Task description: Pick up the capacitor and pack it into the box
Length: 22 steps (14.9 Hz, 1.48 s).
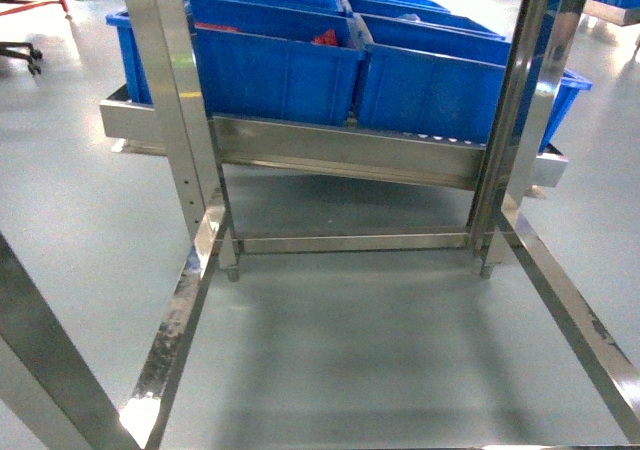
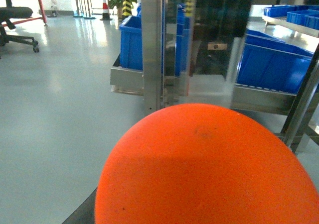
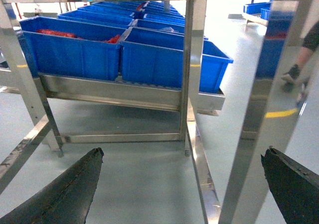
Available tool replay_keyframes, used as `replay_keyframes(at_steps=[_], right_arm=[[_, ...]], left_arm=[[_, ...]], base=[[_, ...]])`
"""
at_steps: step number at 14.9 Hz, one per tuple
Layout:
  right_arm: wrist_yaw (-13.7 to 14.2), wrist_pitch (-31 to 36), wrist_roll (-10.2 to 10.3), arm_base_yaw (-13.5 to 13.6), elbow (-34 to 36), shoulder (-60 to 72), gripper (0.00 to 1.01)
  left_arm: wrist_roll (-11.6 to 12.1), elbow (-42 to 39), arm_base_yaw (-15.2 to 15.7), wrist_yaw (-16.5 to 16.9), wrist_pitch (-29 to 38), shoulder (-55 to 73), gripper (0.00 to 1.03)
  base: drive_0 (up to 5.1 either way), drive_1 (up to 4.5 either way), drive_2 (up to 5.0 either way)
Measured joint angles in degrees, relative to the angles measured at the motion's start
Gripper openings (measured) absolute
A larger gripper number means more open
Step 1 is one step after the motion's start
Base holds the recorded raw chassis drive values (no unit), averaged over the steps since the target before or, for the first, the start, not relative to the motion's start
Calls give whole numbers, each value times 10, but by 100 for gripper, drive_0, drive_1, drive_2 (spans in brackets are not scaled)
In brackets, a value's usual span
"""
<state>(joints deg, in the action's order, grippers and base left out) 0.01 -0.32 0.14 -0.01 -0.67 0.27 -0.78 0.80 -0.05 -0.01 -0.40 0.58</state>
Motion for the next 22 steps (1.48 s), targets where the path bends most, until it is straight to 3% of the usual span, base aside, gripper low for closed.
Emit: replay_keyframes(at_steps=[22], right_arm=[[0,0,0,0,0,0,98]], left_arm=[[0,0,0,0,0,0,43]], base=[[-493,248,248]])
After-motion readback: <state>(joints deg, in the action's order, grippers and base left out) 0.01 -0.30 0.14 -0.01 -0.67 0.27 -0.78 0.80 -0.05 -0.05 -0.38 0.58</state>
